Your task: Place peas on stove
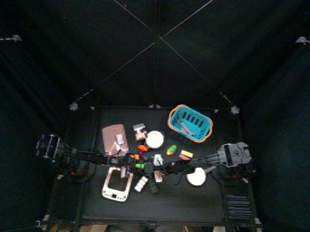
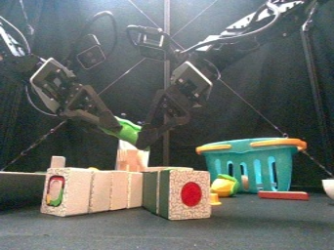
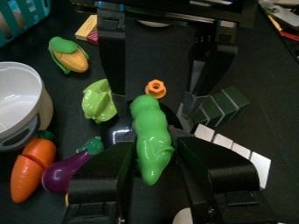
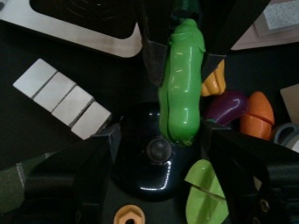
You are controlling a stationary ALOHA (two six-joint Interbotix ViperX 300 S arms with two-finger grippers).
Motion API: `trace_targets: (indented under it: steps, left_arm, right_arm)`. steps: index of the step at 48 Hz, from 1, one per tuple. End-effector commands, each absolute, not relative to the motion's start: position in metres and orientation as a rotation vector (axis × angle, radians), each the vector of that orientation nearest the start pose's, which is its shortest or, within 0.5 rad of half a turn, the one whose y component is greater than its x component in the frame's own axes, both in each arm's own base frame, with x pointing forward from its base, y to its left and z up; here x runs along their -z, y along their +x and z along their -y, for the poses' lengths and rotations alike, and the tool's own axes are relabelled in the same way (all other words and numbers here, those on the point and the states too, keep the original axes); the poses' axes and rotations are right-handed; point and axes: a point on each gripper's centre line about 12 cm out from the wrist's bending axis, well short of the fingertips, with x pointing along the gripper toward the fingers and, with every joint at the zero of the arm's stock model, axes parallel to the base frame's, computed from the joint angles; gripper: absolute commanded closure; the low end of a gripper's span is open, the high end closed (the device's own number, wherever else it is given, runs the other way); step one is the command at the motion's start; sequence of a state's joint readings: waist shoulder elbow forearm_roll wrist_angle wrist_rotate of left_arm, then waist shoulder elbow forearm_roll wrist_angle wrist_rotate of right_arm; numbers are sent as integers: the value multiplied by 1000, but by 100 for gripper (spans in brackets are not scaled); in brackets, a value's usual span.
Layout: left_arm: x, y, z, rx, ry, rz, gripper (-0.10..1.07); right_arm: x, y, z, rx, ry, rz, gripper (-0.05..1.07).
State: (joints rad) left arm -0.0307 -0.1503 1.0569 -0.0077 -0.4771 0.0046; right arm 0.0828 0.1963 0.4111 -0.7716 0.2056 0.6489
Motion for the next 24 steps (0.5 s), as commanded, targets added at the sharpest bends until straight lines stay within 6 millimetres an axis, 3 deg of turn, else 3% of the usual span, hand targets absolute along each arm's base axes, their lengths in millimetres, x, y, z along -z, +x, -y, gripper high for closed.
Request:
trace_targets:
  steps: [1,13,24]
  left_arm:
    - [-155,309,8,23,4,-399,28]
    - [-164,299,7,19,1,-380,28]
    - [-163,273,9,20,-21,-401,28]
  right_arm:
    - [-187,450,-21,17,-184,-684,3]
    - [-188,448,-22,14,-183,-683,4]
    - [-185,447,-22,17,-168,-690,4]
